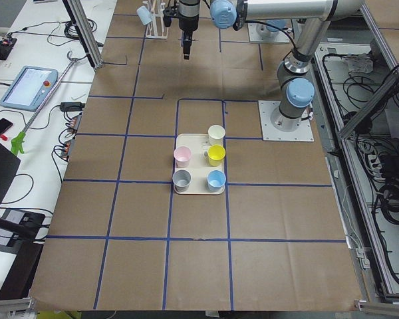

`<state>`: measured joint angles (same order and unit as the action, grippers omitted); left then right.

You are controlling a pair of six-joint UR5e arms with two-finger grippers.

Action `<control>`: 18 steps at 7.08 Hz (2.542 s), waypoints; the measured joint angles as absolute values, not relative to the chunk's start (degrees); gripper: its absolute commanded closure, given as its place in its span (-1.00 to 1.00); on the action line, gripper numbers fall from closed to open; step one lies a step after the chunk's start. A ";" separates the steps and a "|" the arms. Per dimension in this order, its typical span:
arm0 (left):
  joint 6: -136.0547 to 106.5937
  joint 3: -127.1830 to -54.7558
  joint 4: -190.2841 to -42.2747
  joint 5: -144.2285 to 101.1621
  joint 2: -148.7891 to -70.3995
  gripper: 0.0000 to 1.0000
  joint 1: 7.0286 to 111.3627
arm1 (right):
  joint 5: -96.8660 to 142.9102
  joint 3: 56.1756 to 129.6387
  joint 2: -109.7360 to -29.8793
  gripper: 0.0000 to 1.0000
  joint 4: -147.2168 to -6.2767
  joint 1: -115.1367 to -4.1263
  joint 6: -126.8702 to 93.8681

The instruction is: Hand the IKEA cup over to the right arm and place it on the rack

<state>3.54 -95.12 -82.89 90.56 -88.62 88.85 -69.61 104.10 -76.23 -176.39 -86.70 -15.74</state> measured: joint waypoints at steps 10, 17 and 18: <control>29.56 -107.92 -80.17 90.51 -83.33 -0.95 67.03 | -60.51 109.43 -84.63 -1.00 -176.59 -98.53 -45.62; 35.93 -129.93 -61.16 90.63 -83.65 -0.95 57.78 | -60.46 110.09 -83.53 -1.00 -176.89 -98.87 -61.49; 35.65 -131.19 -60.97 91.46 -83.75 -0.94 57.71 | -60.20 110.07 -83.87 -1.00 -176.91 -98.72 -62.47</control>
